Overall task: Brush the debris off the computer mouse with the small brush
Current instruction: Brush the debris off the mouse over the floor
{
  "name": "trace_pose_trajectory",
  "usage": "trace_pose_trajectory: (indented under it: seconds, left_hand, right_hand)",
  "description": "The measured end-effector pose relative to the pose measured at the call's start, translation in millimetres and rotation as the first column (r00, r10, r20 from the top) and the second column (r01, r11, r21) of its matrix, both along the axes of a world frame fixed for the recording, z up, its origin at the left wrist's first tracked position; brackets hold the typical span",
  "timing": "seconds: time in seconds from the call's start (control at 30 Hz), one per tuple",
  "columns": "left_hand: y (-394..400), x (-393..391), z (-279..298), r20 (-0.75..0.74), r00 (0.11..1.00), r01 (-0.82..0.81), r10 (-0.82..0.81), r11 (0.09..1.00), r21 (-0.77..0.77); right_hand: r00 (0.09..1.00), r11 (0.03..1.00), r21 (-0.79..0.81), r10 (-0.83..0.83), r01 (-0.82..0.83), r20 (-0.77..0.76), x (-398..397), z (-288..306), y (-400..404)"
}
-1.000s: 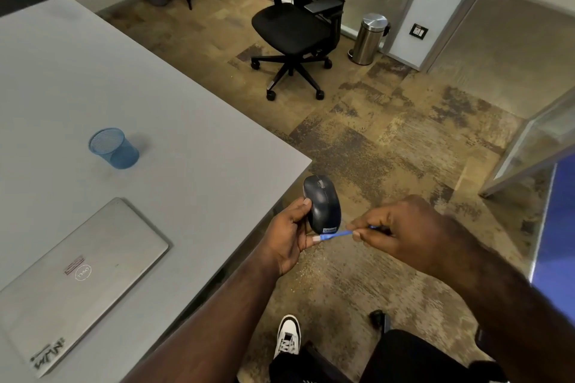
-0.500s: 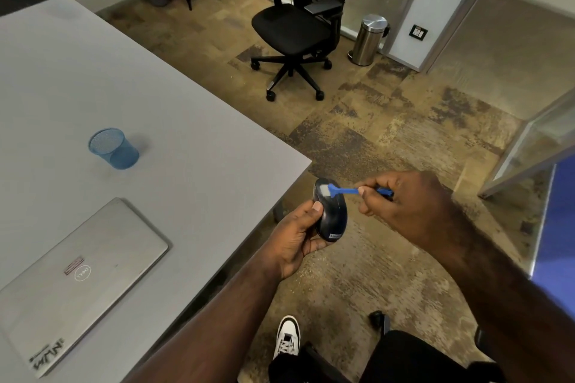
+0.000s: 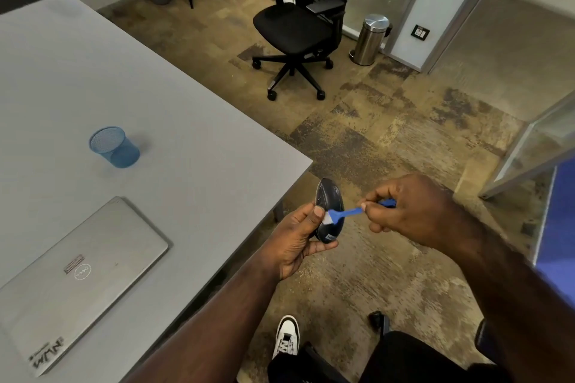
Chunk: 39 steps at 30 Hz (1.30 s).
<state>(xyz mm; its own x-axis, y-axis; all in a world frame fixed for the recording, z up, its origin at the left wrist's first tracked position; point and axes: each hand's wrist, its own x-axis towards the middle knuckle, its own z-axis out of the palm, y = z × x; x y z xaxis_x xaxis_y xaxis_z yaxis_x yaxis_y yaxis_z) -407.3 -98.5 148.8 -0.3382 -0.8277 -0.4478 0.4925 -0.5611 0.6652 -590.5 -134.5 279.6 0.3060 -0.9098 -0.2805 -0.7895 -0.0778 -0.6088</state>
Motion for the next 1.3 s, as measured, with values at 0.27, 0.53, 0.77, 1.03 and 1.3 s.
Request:
trace_pose_trajectory:
  seconds: [0.27,0.53,0.77,1.03,1.3]
  left_hand:
    - [-1,0,-3,-0.006,1.000,0.017,-0.017,1.000,-0.009]
    - [0,-1,-2,0.023,0.999,0.047,-0.046,0.998,-0.039]
    - [-1,-1,-1,0.008,0.999,0.036,-0.036,0.998,-0.042]
    - [1,5,-6,-0.152,0.988,-0.003,0.007,1.000,0.026]
    - [-1,5,-9,-0.160,0.986,-0.042,0.050,0.998,0.053]
  right_hand:
    - [0.965,0.969,-0.072,-0.224,0.235,0.136,1,-9,-11]
    - [0.983,0.982,-0.089,-0.158,0.166,0.090,8,-1,-8]
    - [0.988,0.975,-0.163,-0.139,0.148,0.067,3,-1,-8]
    - [0.994,0.946,-0.307,-0.095,0.105,0.047,-7,-5,-5]
    - [0.978,0.970,-0.148,0.178,-0.193,-0.106,-18,-5,11]
